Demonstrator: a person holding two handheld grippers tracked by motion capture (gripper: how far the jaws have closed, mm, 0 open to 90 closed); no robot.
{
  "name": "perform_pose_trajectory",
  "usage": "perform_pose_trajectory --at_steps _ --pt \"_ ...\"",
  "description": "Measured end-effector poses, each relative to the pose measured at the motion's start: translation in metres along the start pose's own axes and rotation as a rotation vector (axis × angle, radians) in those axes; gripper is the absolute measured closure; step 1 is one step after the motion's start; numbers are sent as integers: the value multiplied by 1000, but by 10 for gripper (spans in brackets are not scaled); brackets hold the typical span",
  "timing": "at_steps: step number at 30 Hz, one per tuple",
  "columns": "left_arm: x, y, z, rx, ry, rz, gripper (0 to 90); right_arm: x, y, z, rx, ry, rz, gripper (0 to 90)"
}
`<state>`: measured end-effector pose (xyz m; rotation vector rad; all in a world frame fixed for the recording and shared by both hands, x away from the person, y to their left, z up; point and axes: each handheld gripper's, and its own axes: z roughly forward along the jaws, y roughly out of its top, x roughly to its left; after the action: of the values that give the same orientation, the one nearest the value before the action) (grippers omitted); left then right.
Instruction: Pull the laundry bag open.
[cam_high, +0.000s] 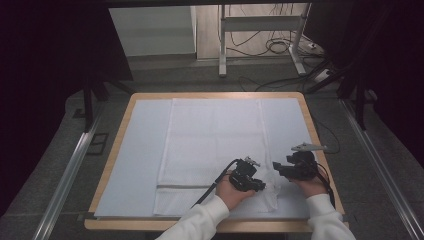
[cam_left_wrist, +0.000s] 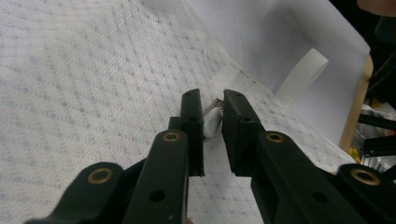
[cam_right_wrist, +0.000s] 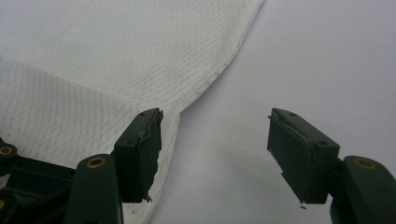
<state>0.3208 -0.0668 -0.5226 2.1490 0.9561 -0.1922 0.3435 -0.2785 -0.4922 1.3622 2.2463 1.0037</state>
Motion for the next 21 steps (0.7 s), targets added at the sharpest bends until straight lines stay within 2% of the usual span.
perform_pose_trajectory --at_steps 10,21 --pt "1 -1 2 8 -24 -1 857 -1 0 -1 -1 -1 -1 343" --pt "-6 -3 5 2 -9 21 813 -1 0 -1 -4 -3 1 342"
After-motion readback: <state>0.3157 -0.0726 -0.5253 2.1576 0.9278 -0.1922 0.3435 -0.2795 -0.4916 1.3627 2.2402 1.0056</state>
